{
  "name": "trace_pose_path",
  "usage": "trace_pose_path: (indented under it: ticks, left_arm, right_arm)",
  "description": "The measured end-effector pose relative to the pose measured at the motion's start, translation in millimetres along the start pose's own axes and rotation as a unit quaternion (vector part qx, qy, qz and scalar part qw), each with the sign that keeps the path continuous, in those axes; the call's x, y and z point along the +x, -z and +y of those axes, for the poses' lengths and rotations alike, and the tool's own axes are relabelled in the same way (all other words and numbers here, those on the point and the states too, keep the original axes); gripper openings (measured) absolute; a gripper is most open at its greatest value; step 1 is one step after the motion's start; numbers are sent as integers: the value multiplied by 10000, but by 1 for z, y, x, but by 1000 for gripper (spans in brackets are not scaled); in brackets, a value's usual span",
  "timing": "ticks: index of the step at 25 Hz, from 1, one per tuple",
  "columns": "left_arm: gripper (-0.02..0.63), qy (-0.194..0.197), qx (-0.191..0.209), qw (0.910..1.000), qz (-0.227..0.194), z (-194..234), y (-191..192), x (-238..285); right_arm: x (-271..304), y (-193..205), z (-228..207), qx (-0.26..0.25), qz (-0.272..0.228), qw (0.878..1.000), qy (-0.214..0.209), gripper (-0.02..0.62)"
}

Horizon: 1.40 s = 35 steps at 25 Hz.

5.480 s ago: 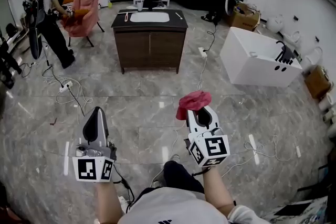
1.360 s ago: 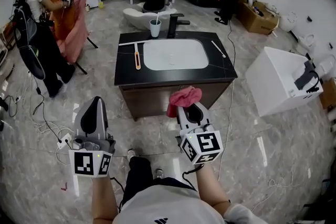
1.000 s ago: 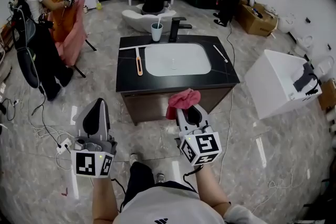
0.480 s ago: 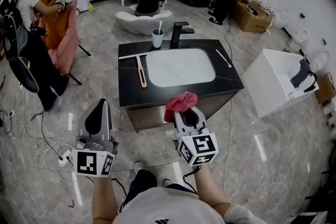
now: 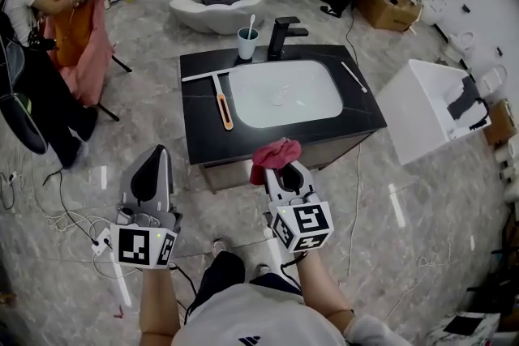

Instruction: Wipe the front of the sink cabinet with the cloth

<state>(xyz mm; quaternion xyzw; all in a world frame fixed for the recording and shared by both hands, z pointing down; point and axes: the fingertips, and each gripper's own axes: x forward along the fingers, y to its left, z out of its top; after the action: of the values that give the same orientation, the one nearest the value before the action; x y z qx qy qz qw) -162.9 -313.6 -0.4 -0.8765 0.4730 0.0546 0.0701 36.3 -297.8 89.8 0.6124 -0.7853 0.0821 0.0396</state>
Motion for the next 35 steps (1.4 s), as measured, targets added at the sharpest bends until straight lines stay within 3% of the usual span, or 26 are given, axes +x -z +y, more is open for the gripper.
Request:
trace_pose_path:
  ticks: [14,26,35]
  left_arm:
    - [5,220,-325,9979,513,20,81,12]
    - [5,22,-360,9965,756,6,132,-13]
    - [5,-143,-401,9966,701,-20,177,-35]
  right_arm:
    - [37,87,28,256,861,9960,-17,69]
    - [50,176,62,139,1453,9878,-543,71]
    - [61,235,72,-41,1590,9828,-942,71]
